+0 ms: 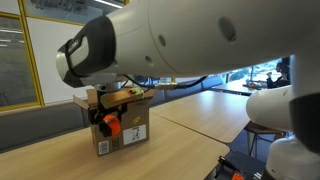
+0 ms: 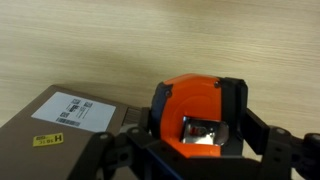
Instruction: Put the rope, the measuring tape at the right, the turnip plushie and the measuring tape in the box respectively
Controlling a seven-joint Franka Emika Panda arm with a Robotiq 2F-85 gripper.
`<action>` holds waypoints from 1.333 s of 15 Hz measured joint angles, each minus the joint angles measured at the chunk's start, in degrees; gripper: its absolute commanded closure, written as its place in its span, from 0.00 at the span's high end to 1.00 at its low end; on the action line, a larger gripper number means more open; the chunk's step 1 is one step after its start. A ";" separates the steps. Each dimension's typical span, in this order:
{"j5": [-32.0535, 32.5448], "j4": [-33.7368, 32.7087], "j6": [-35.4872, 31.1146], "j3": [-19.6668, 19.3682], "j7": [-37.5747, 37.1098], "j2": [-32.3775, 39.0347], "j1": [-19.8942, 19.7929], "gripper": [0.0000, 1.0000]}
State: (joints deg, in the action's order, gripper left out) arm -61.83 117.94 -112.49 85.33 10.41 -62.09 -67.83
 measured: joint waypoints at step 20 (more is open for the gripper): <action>26.68 13.44 -35.38 -27.86 3.08 37.97 21.24 0.62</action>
State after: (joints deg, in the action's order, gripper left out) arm -35.15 131.38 -147.87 57.47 13.50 -24.12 -46.60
